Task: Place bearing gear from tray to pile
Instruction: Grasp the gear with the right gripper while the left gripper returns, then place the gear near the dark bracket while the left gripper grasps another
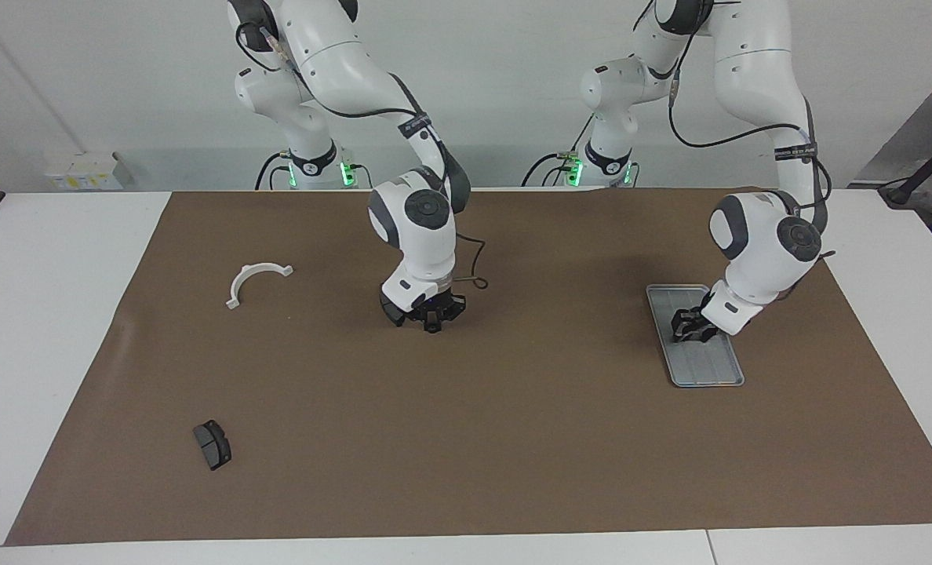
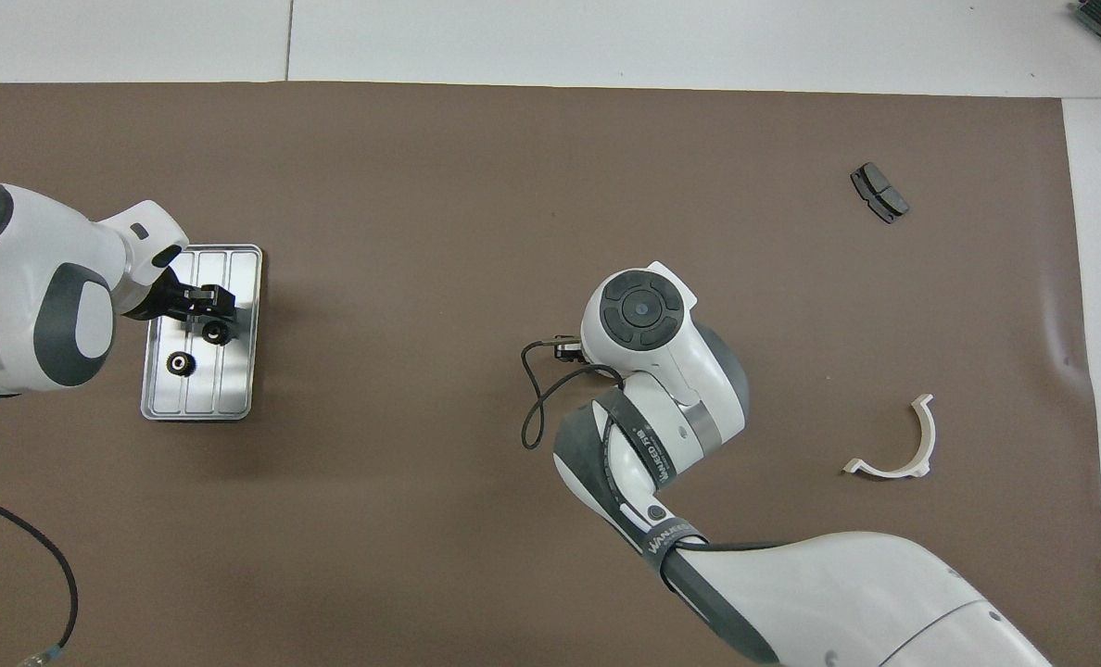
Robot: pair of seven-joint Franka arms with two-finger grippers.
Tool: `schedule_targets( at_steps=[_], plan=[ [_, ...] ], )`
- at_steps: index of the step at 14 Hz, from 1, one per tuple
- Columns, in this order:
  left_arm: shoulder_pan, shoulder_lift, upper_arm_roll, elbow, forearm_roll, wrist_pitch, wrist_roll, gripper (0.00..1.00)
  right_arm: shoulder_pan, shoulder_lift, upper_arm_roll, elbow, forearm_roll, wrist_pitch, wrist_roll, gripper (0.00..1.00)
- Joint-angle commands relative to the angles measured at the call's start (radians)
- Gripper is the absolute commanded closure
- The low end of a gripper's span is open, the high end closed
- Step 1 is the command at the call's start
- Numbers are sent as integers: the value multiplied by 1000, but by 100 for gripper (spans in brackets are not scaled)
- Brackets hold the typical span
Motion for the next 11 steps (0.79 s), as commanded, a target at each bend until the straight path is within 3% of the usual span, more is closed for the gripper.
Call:
schedule_targets(
  at_steps=[1, 8, 11],
  plan=[
    [-19, -34, 5, -57, -1, 3, -47, 41, -36, -62, 2, -33, -23, 20, 16, 100],
    [-51, -52, 6, -86, -1, -20, -168, 42, -252, -53, 0, 13, -21, 74, -236, 100],
    [-60, -59, 8, -86, 0, -64, -179, 42, -347, 3, 0, 83, -19, 72, -329, 100]
  ],
)
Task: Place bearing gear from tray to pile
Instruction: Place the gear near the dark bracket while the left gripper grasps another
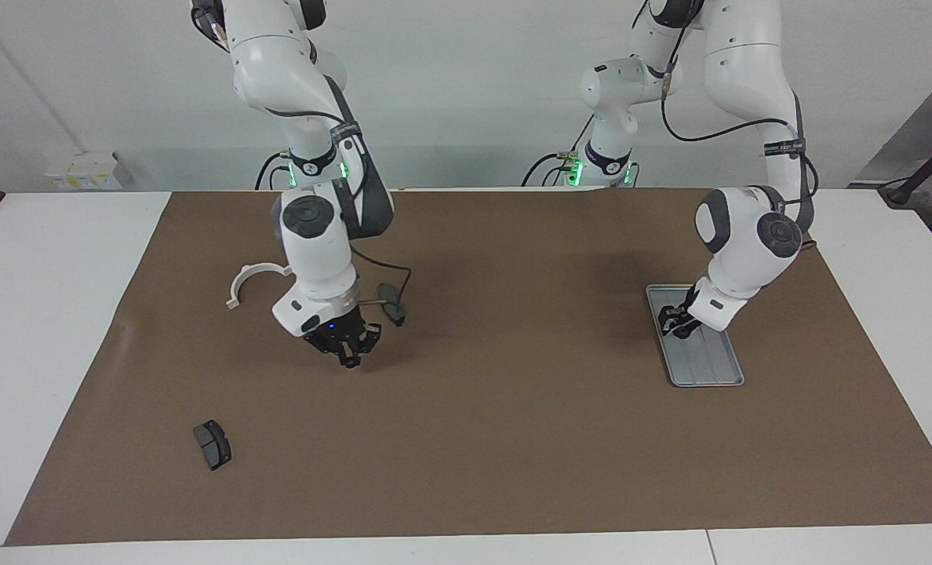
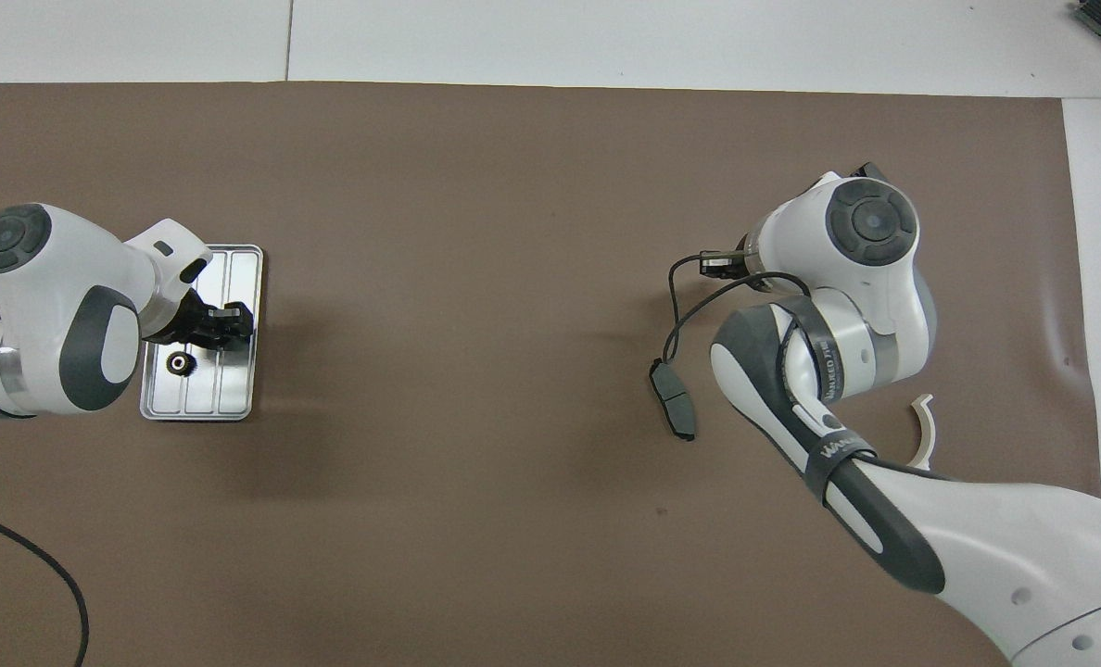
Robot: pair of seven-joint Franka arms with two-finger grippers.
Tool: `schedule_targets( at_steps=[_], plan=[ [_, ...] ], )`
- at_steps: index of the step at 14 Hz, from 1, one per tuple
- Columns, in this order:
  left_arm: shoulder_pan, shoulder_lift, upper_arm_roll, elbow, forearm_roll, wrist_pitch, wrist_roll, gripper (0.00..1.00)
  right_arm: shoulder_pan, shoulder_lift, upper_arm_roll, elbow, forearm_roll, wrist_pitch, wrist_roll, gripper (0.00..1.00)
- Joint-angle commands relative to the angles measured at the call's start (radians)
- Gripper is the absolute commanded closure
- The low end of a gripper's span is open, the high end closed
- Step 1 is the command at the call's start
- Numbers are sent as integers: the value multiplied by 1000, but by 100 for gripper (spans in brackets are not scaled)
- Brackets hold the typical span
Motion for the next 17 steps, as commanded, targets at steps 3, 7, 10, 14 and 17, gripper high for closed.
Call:
schedule_targets(
  at_steps=[3, 7, 10, 14, 17],
  plan=[
    [-15, -27, 9, -49, 5, -42, -30, 45, -60, 153, 15, 186, -10, 2, -39, 100],
    [-13, -25, 9, -47, 5, -30, -32, 51, -94, 252, 15, 287, -8, 5, -83, 100],
    [-8, -21, 9, -43, 5, -1, -32, 53, -97, 258, 16, 294, 3, 17, -87, 100],
    [-4, -14, 9, -41, 6, 56, -32, 53, -87, 255, 15, 290, 6, 6, -85, 0],
    [-1, -10, 9, -39, 6, 94, -32, 48, -86, 226, 15, 277, -2, -4, -84, 0]
  ],
)
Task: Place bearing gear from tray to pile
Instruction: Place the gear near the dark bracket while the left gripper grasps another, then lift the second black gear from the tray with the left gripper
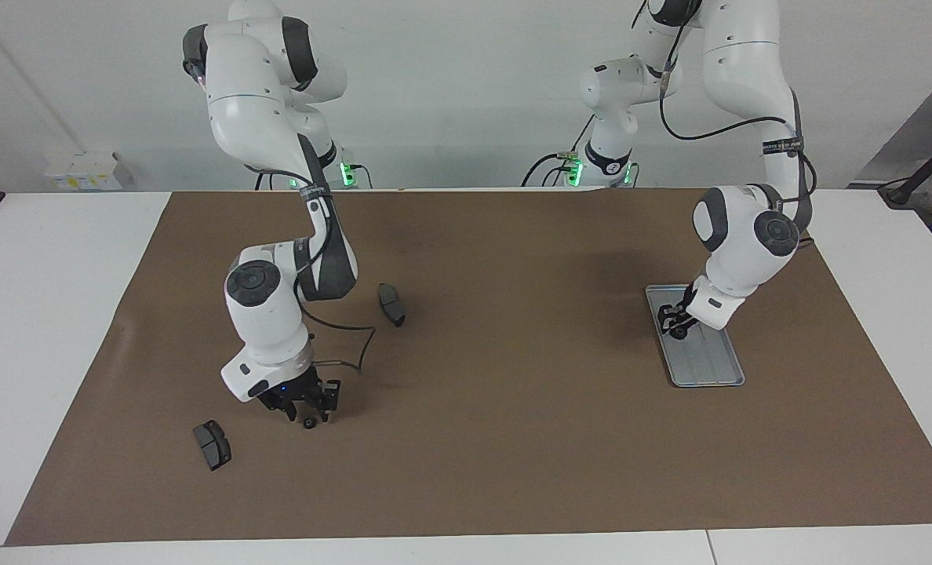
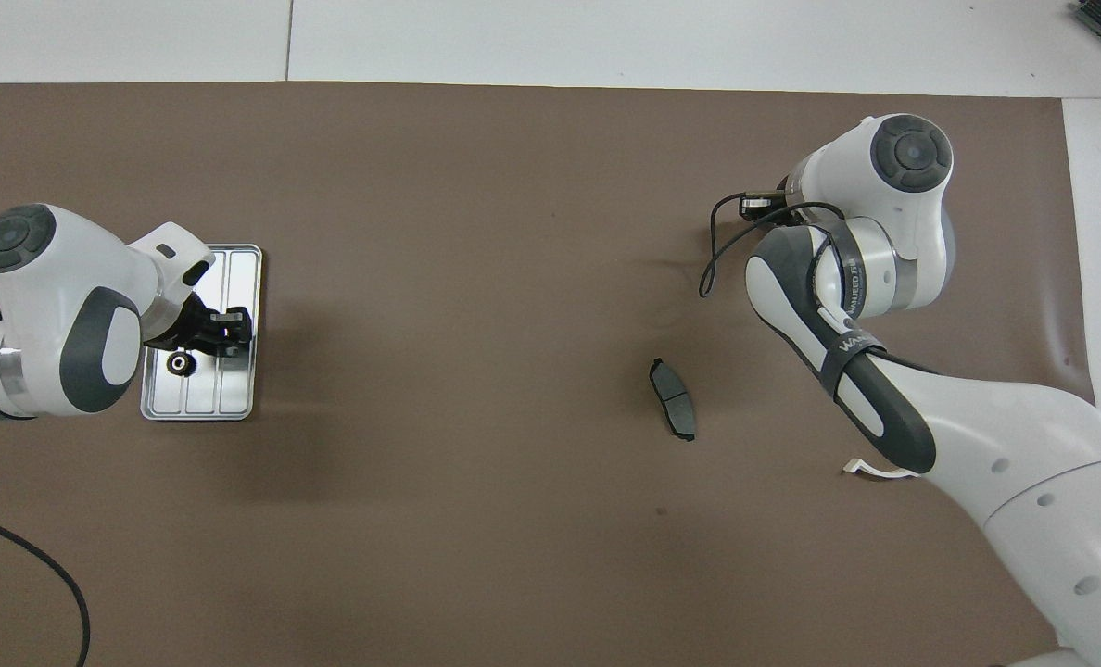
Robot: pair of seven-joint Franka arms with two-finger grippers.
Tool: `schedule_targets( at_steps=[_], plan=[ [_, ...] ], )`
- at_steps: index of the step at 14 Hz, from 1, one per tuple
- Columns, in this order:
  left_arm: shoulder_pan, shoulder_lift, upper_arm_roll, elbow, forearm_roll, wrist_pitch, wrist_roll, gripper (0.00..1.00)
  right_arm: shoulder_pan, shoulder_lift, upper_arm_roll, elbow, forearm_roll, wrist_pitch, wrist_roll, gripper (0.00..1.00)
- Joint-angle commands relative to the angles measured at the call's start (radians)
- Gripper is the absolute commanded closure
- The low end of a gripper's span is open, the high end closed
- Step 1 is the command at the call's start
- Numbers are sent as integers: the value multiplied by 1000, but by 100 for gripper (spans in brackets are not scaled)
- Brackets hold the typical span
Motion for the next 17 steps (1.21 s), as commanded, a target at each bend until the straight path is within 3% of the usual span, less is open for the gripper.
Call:
schedule_targets(
  at_steps=[1, 6, 10, 13, 17],
  plan=[
    [1, -2, 6, -28, 9, 71, -11, 48, -11, -63, 7, -19, -3, -33, -16, 0],
    [1, 0, 6, -19, 54, 78, -13, 48, -30, -363, 7, -246, -3, -88, -11, 0],
    [-1, 1, 6, -21, 55, 91, -13, 54, -56, -515, 7, -249, -3, -269, -22, 0],
    [-1, 4, 6, -21, 55, 99, -11, 66, -77, -610, 3, -238, 10, -398, -25, 0],
    [-1, 4, 6, -21, 55, 96, -10, 79, -111, -622, 2, -143, 11, -519, -66, 0]
  ],
)
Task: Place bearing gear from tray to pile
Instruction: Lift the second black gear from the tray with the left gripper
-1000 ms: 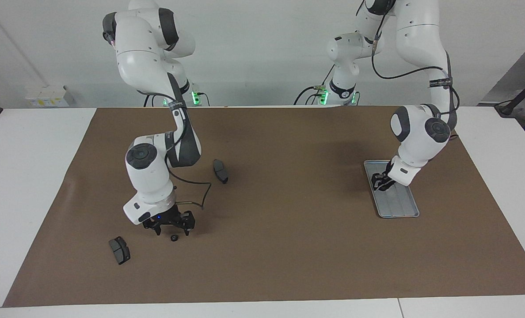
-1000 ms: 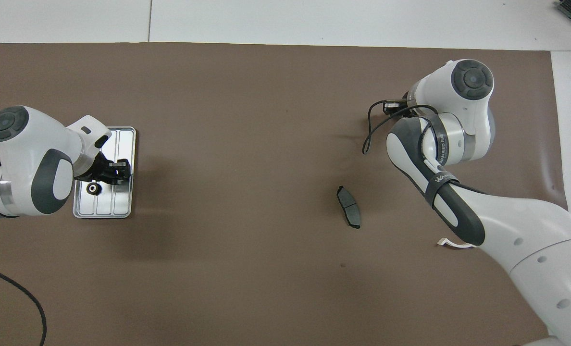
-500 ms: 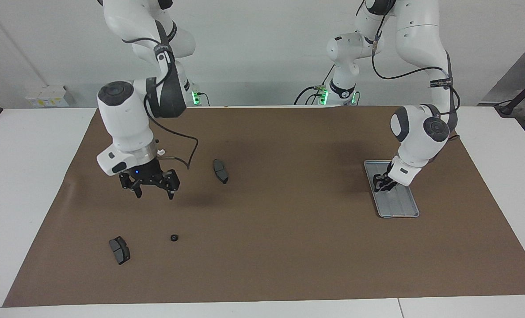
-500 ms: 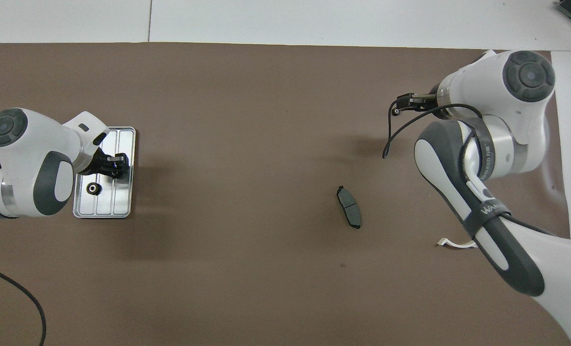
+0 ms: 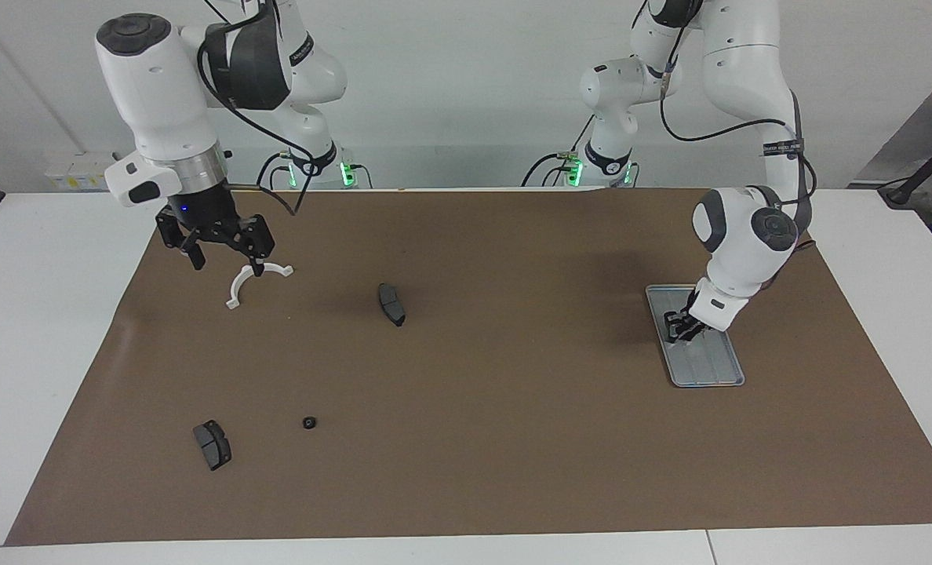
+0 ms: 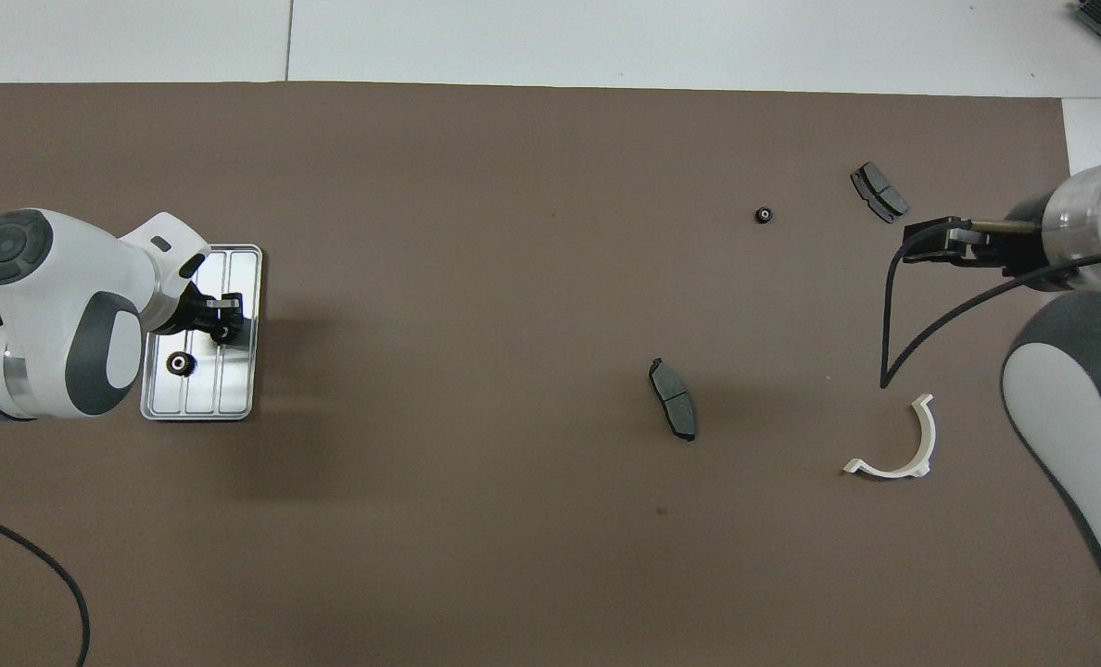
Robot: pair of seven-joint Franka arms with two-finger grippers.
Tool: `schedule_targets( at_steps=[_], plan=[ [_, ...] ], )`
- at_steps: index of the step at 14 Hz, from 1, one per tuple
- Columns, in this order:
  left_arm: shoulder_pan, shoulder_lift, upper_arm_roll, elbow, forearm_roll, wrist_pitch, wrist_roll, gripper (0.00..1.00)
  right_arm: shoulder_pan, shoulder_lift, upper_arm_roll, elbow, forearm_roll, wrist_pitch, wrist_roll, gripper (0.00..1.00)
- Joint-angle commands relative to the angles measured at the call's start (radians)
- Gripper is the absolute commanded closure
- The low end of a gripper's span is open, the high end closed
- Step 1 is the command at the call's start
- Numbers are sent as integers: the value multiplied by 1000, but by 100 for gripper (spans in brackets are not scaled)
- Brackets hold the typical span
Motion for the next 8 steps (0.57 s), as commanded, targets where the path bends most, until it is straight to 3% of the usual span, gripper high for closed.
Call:
schedule_targets(
  at_steps=[1, 5, 8],
  plan=[
    [-1, -1, 5, -18, 23, 26, -10, 80, -24, 2, 8, 64, 11, -93, -55, 0],
    [-9, 0, 5, 45, 23, 7, -25, 84, -9, -36, 16, 59, 11, -187, -56, 0],
    [-15, 17, 3, 149, 21, -86, -52, 86, -7, -39, 19, 56, 14, -217, -58, 0]
  ],
)
